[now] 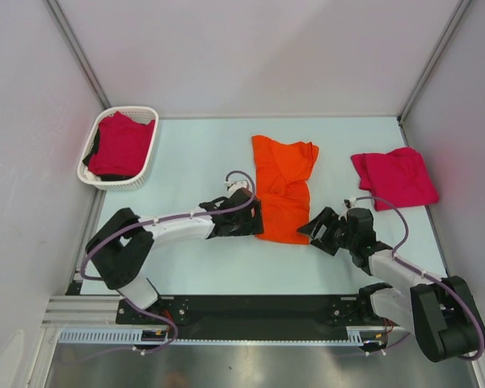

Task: Fold and stack the t-shirts
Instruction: Grab one side of the 2/3 rectangular tshirt with both arms

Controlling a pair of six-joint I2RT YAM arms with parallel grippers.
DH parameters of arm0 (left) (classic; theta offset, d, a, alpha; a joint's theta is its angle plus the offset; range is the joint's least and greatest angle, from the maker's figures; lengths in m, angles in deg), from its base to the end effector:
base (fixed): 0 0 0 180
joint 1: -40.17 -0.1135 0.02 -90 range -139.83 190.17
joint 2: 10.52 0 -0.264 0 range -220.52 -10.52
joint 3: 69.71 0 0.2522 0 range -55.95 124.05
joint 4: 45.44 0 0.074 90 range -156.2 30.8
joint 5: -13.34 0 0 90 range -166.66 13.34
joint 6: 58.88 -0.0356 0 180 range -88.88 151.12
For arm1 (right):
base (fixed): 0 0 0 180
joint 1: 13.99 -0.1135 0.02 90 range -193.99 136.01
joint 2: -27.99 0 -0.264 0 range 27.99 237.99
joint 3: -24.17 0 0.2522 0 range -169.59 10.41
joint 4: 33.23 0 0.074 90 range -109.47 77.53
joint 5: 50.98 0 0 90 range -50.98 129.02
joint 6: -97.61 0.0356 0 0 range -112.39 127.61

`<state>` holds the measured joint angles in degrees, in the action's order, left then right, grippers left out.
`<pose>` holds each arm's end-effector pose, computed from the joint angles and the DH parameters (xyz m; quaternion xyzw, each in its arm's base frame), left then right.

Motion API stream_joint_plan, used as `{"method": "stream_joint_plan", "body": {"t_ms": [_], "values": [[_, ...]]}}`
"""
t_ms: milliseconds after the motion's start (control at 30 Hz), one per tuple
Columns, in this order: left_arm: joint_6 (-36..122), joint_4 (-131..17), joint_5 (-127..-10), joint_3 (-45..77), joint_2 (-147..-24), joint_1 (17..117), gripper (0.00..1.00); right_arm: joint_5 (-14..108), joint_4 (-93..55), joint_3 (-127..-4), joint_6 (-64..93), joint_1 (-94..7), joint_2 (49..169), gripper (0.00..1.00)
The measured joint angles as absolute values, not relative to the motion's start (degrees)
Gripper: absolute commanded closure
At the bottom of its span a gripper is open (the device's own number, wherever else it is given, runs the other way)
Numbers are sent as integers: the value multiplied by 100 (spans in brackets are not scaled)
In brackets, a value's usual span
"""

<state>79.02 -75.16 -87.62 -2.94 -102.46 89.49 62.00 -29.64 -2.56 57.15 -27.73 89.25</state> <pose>0.2136 -0.2382 0.1810 -0.0170 0.9494 -0.1650 0.2668 0.1762 0.0574 0.1361 0.1879 0.8654 0.3774 0.2710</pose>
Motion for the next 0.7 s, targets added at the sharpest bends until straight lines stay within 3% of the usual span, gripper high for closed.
{"method": "stream_joint_plan", "body": {"t_ms": [333, 567, 700], "values": [[7937, -6924, -8233, -329, -10725, 8999, 25, 6596, -3469, -488, 5702, -2618, 9795, 20], [8027, -6815, -8098, 12, -11158, 9060, 67, 7359, -3898, -1157, 5555, -2541, 11137, 30], [8051, -6977, -8087, 224, -11337, 9067, 75, 7857, -3839, -1642, 5415, -2522, 11782, 31]]}}
